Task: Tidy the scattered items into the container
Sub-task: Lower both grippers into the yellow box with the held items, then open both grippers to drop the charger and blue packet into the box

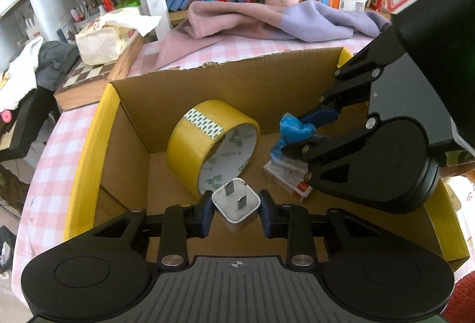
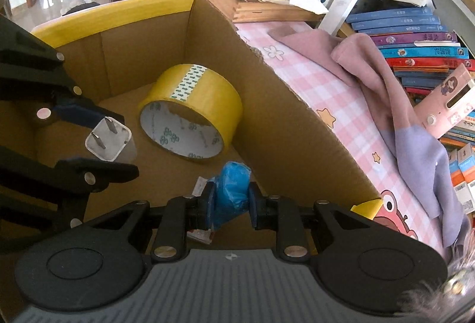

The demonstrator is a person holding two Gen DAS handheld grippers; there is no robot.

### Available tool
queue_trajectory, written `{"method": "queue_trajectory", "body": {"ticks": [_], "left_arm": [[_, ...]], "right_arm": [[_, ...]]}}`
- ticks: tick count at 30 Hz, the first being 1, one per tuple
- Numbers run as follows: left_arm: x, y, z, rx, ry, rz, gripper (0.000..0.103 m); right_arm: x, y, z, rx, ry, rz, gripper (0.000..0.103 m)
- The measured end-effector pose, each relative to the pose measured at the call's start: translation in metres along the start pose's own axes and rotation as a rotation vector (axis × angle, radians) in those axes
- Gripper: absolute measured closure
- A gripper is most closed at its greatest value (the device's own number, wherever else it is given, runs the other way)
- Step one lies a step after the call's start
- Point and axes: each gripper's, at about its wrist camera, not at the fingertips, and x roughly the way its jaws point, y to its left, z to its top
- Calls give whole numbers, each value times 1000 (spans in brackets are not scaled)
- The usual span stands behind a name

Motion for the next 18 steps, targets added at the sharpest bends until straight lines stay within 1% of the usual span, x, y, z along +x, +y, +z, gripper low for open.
{"method": "queue_trajectory", "body": {"ticks": [2,3,5,6,7,10,12,16,18], "left_arm": [[-1,0,0,7,-17,4,68],[-4,-1,0,13,-35,8,66],[-10,-3,-1,30,-68,38,56],[-13,-4,-1,37,-84,61,49],[-16,-3,-1,39,-100,73,44],[-26,3,-2,11,-135,63,40],[-34,5,-4,-4,-158,65,39],[-54,2,-8,-33,-216,99,36],[-66,2,-11,-64,-249,98,34]], "right_arm": [[-3,0,0,9,-10,-4,81],[-5,0,0,13,-18,-5,76],[-11,1,-1,23,-35,-16,74],[-14,1,-1,27,-42,-23,72],[-18,0,-1,34,-50,-25,71],[-29,-3,-2,80,-80,-23,68],[-38,-3,-3,113,-101,-27,67],[-61,0,-4,157,-156,-49,67],[-74,1,-6,181,-190,-55,67]]}}
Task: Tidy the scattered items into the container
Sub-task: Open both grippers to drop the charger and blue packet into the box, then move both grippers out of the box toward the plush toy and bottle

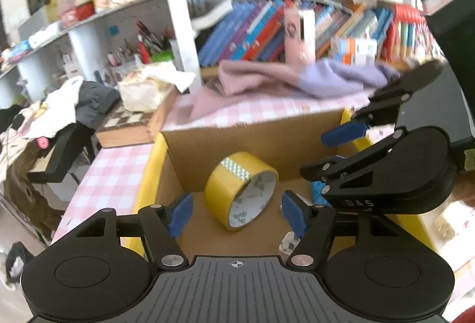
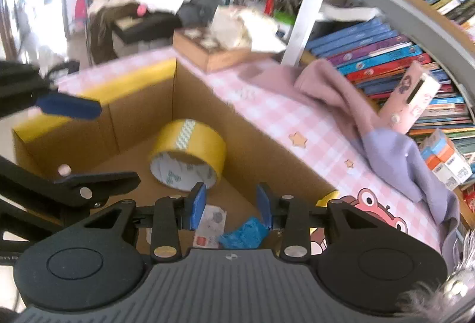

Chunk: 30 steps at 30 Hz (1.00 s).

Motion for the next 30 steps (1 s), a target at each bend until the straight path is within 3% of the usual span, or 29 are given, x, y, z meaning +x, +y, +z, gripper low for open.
{"method": "queue_trajectory", "body": {"ticks": [8,10,17,30], "left_arm": [[-49,12,-8,-94,-102,26,18],[-59,17,-14,-125,-107,29,13],[-86,20,-42,-130,-82,36,10],[-140,17,-95,-122,-91,29,6]], "right_arm": [[-57,9,-14,145,-128,-35,53],[-68,17,-20,154,-144,-48,51],[-99,44,-48,220,-179,-69,34],[-151,100,-105,294,-182,-153,34]]}}
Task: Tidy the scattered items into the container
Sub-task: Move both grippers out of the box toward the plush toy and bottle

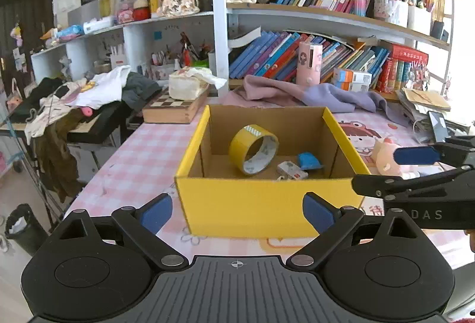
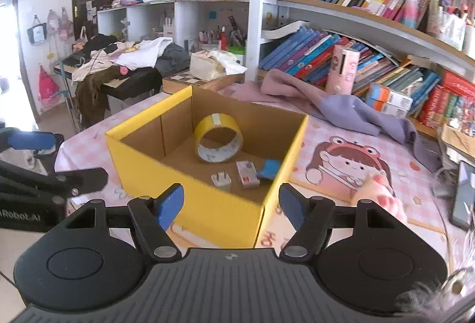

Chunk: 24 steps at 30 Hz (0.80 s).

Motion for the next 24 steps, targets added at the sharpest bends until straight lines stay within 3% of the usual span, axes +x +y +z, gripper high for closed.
{"method": "queue_trajectory", "body": {"ticks": [11,24], "left_arm": [[-26,-3,-38,-6,30,-42,3],[-26,-22,-60,34,109,-89,2]], "right_arm": [[-45,14,-51,58,16,-113,25],[-61,26,-82,39,98,-150,16]]}}
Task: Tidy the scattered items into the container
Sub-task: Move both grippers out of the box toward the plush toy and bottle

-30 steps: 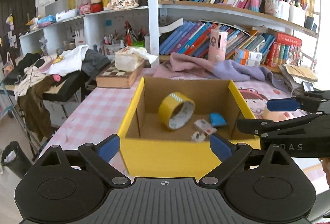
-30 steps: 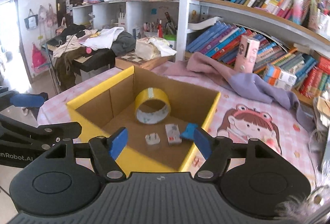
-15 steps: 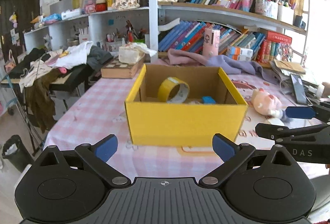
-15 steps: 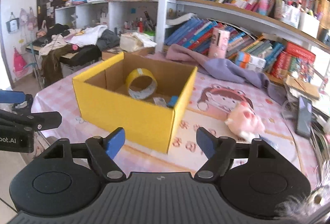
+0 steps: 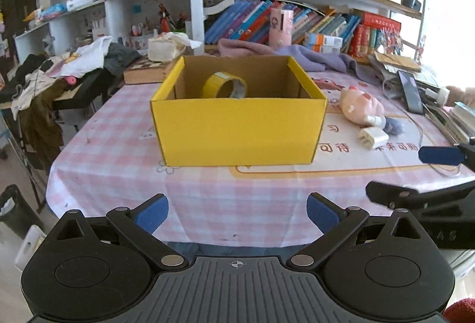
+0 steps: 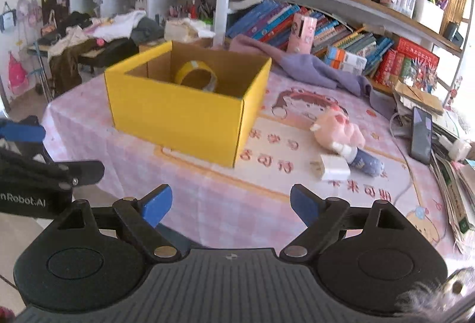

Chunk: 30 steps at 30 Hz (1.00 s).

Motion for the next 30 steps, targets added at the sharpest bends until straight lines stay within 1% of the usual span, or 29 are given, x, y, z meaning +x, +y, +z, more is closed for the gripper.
{"method": "queue_trajectory", "body": {"ticks": [10,18,24,30], "left_arm": [[4,-12,-1,32,22,-35,1],[13,-24,4,36,47,-68,0],[24,-41,8,65,76,-64,0],[36,-56,12,73,98,-69,0]], "right_arm": [[-2,-11,-6,50,7,-21,16],[0,-28,-9,80,13,-36,16],[5,-43,-10,93,28,-38,16],[14,-59,-12,107,54,-37,16]]}}
